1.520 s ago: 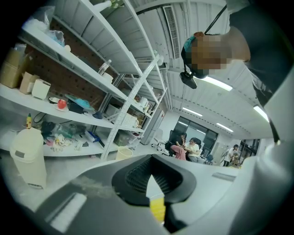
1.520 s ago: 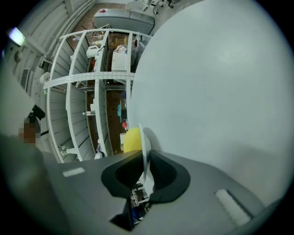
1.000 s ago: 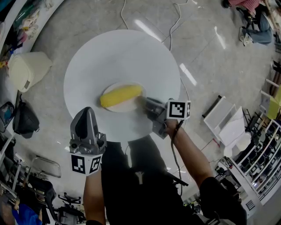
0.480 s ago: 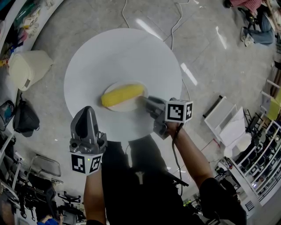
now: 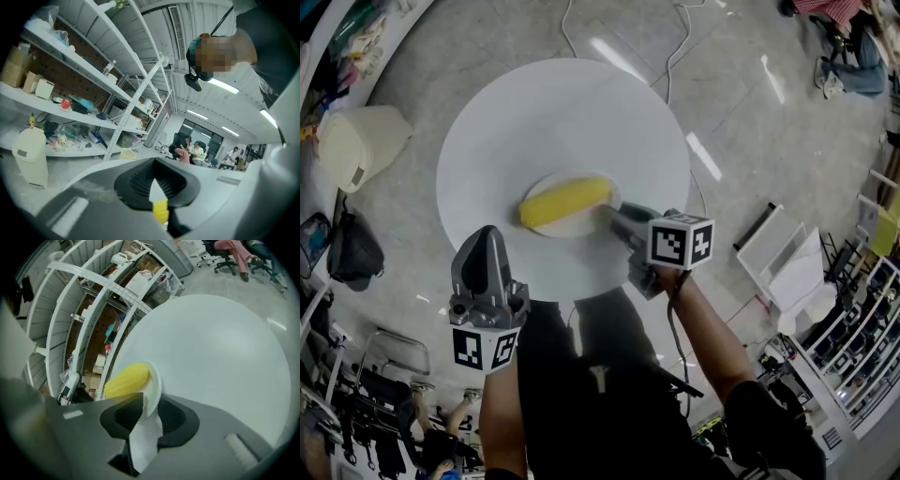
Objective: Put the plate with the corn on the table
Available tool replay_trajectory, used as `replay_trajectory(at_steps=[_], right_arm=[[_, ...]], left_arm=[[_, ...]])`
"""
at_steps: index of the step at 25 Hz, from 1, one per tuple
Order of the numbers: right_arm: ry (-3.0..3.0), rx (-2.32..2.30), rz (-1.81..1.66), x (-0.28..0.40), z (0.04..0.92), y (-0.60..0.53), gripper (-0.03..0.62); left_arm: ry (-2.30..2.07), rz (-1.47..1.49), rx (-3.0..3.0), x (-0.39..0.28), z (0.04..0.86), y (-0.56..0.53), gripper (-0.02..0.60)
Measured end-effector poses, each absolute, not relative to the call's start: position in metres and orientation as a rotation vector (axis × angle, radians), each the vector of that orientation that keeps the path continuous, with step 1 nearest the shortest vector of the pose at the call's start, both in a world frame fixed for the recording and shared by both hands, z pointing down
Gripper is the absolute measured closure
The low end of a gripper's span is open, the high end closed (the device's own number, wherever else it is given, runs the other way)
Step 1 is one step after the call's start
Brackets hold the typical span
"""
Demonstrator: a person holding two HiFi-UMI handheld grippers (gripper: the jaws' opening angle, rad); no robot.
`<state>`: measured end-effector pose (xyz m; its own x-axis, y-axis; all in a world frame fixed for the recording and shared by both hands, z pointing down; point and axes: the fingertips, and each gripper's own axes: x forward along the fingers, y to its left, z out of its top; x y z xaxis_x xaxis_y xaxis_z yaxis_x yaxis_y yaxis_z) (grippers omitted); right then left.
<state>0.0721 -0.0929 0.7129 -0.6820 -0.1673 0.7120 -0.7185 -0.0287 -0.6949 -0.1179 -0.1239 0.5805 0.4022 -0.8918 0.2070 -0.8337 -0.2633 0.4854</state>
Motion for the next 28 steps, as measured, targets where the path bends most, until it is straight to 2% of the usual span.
replay_trajectory(at_steps=[4, 8, 18, 23, 28], right_arm=[[-1.850, 0.917, 1.620, 0.0691, 0.7112, -0.0930, 0.457], [-1.847, 0.903, 1.503, 0.0709, 0.7110, -0.0924, 0.453], [-1.821, 0.878, 1.394, 0.0720, 0.7117, -0.0923, 0.434], [-1.821, 0.930, 1.373, 0.0682, 0.7100, -0.0917, 0.385], [-1.800, 0.996, 1.256, 0.0721, 0.7123, -0.0925, 0.378]], left_arm=[[-1.466, -0.142, 2.137, -0.1205, 0.5819, -0.1236, 0.578], [-1.465, -0.142, 2.132, -0.1201, 0.5826, -0.1245, 0.578], [-1.455, -0.139, 2.130, -0.1224, 0.5864, -0.1226, 0.578], [-1.455, -0.139, 2.128, -0.1242, 0.5877, -0.1208, 0.578], [-1.450, -0.138, 2.129, -0.1241, 0.5882, -0.1185, 0.578]])
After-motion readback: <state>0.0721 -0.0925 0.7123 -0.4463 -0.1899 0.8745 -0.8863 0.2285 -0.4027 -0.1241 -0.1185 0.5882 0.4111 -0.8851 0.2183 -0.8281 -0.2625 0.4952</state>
